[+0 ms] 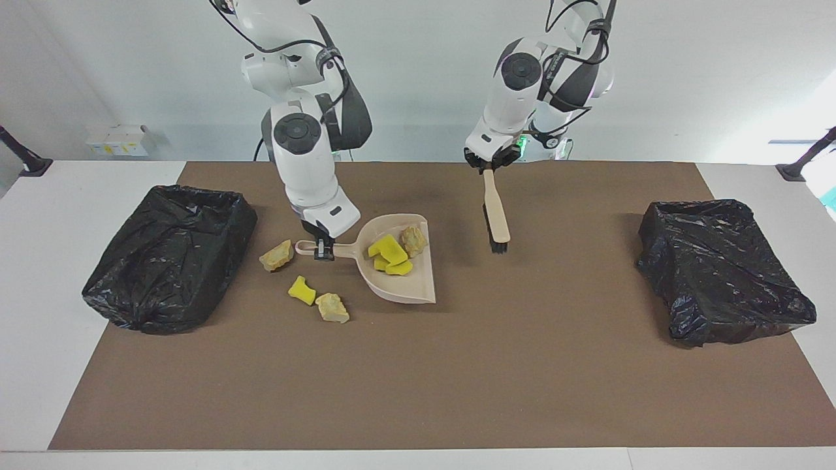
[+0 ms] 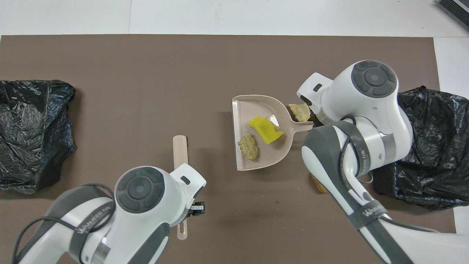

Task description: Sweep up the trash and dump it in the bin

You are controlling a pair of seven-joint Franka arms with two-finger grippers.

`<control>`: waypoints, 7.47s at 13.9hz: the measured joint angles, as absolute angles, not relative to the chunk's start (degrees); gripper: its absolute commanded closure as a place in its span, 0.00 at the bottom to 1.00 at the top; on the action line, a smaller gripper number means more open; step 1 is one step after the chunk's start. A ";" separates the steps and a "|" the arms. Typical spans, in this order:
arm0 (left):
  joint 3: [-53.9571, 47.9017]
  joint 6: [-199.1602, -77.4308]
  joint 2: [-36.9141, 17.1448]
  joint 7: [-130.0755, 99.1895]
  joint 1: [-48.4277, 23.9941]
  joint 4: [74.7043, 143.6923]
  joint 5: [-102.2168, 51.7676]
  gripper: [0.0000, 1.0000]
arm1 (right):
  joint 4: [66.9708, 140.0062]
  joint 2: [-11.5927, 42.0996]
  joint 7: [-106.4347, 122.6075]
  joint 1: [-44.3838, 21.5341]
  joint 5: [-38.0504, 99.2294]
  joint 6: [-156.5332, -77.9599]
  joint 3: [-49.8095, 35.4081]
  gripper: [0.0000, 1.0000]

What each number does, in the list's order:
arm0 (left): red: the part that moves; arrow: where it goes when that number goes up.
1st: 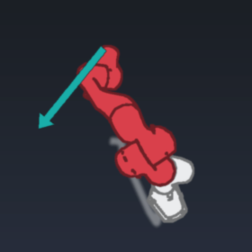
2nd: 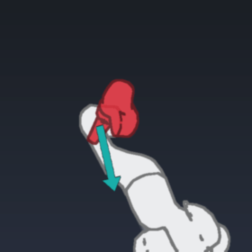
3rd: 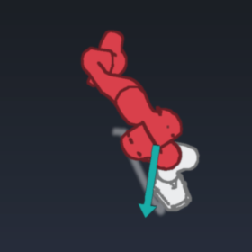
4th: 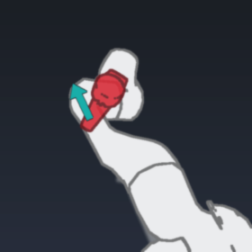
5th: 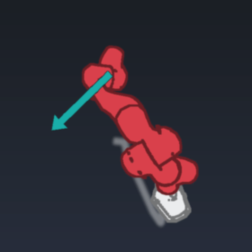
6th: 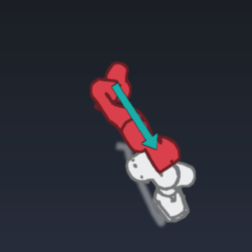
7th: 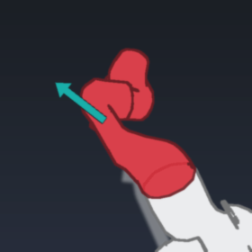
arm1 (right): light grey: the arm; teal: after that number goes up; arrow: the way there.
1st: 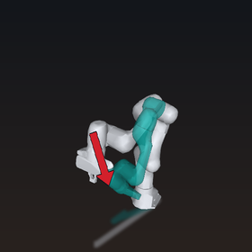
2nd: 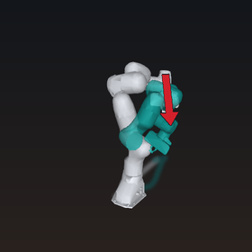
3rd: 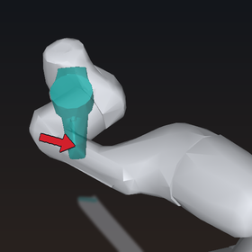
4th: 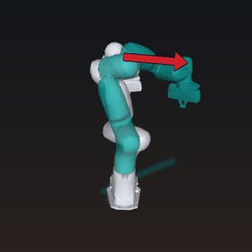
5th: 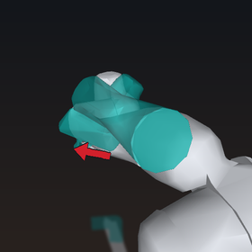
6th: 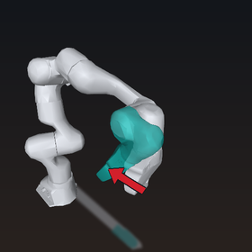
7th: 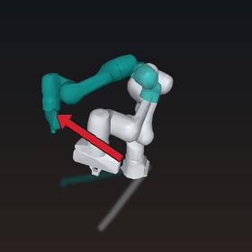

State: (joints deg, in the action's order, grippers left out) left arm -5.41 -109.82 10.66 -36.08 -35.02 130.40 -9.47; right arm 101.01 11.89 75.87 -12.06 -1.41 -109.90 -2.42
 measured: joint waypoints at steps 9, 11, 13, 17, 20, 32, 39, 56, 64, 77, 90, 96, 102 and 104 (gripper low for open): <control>-5.91 -119.81 9.08 -42.15 -41.86 135.80 -13.37 1.00 | 96.34 9.85 83.03 6.58 -1.22 -104.77 -1.69 1.00; -5.93 -122.86 7.48 -42.00 -42.77 136.33 -13.41 1.00 | 96.34 9.84 87.78 10.98 -1.24 -104.77 -1.62 1.00; -5.90 -123.80 6.25 -39.30 -43.08 136.58 -13.41 1.00 | 96.27 9.82 94.20 15.48 -1.28 -104.77 -1.53 1.00; -5.75 -123.93 6.07 -37.44 -43.08 137.58 -13.82 1.00 | 95.88 9.30 104.55 24.54 -5.69 -104.79 -1.16 1.00; -5.75 -123.99 6.07 -39.45 -43.09 138.17 -15.01 1.00 | 95.89 8.52 105.12 28.69 -12.11 -104.79 -0.85 1.00; -4.35 -119.89 6.16 -33.56 -39.50 134.62 -15.05 0.00 | 101.24 3.85 70.73 23.97 -34.92 -97.94 -1.63 1.00; -3.65 -102.60 10.23 -29.21 -25.41 121.82 -9.19 0.00 | 100.92 0.38 72.14 15.94 -46.84 -96.10 -2.01 1.00; -3.25 -91.10 9.12 -2.13 -0.41 103.79 0.68 0.00 | 99.09 -1.39 76.94 11.65 -46.22 -96.08 -2.13 1.00; -3.28 -83.84 6.91 -0.84 -0.39 94.79 1.38 0.00 | 99.46 -1.51 59.26 11.22 -22.92 -95.33 -2.84 1.00; -3.79 -88.01 6.99 -0.80 -0.39 93.96 -0.63 0.00 | 100.63 6.80 -6.31 -9.26 1.28 -102.38 -4.11 1.00; -3.82 -88.04 6.99 -0.80 -0.39 93.97 -0.74 0.00 | 75.20 37.94 -33.27 -27.19 3.32 -113.24 -3.96 0.01; -3.83 -88.10 6.98 -0.80 -0.39 93.97 -0.74 0.00 | 74.81 34.91 -33.27 -28.76 3.33 -110.04 -3.99 0.00; -4.30 -92.39 6.67 -0.80 -0.47 94.03 -0.94 0.00 | 88.99 21.34 -33.28 -32.25 3.44 -105.76 -4.12 0.00; -4.47 -94.18 6.36 -0.80 -0.49 94.04 -1.20 0.00 | 94.89 16.55 -33.32 -34.25 3.55 -105.91 -4.14 0.00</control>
State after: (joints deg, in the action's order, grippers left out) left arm -4.47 -94.18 6.36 -0.80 -0.49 94.04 -1.20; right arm 94.89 16.55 -33.32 -34.25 3.55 -105.91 -4.14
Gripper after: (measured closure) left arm 0.000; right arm 0.000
